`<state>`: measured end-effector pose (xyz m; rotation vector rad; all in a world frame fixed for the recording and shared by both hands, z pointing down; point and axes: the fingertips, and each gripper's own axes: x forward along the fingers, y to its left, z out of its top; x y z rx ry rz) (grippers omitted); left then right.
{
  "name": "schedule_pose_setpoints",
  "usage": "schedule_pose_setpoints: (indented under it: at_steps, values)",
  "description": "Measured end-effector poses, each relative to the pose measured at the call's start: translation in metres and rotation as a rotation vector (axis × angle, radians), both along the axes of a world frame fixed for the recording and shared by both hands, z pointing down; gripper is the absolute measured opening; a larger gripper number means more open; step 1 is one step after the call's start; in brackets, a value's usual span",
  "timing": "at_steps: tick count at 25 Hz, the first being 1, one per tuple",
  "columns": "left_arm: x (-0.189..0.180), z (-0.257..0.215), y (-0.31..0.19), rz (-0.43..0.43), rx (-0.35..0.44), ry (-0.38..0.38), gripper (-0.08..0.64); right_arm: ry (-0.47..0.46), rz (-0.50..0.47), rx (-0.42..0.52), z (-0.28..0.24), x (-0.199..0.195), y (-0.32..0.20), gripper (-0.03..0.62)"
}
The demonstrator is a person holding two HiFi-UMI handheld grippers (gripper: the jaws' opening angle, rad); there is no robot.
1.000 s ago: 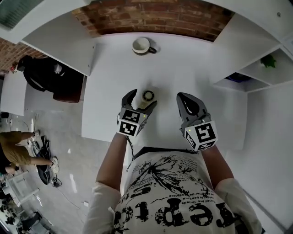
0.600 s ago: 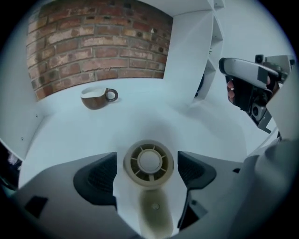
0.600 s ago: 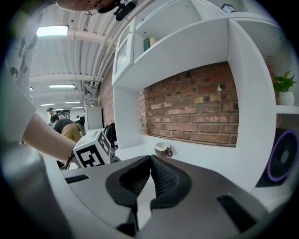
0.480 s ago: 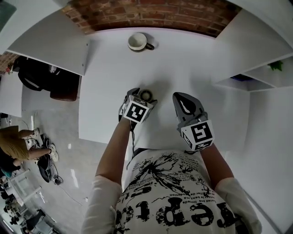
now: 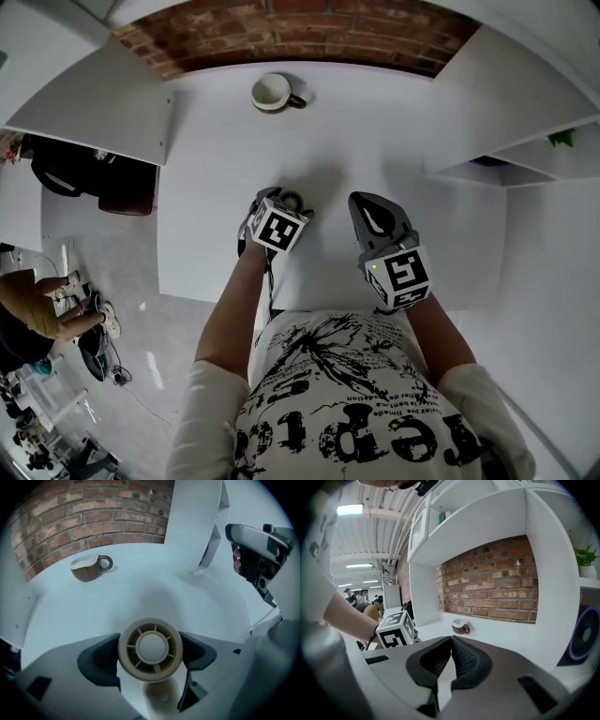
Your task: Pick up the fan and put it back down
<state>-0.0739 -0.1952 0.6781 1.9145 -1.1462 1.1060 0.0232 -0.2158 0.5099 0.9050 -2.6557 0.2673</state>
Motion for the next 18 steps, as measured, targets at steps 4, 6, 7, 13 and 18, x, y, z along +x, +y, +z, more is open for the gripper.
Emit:
schedule_pose_setpoints:
  at_steps: [4,6,7,13,18]
  values:
    - [0.003,0.004,0.004,0.007,-0.026,0.012,0.387,0.008,0.019,0.008,-0.003,0.006,0.001,0.015]
    - [0.003,0.002,0.006,0.014,-0.018,0.012,0.387,0.011,0.034,0.013,-0.006,0.009,0.002,0.015]
    - [0.002,0.001,0.006,0.019,-0.01,0.01,0.387,0.014,0.04,0.015,-0.007,0.01,0.003,0.015]
    - [0.004,-0.023,0.008,0.035,0.087,0.035,0.385,0.025,0.081,0.035,-0.024,0.012,0.014,0.015]
    - [0.001,-0.06,0.012,0.045,0.192,0.071,0.385,0.024,0.115,0.076,-0.047,0.009,0.03,0.015]
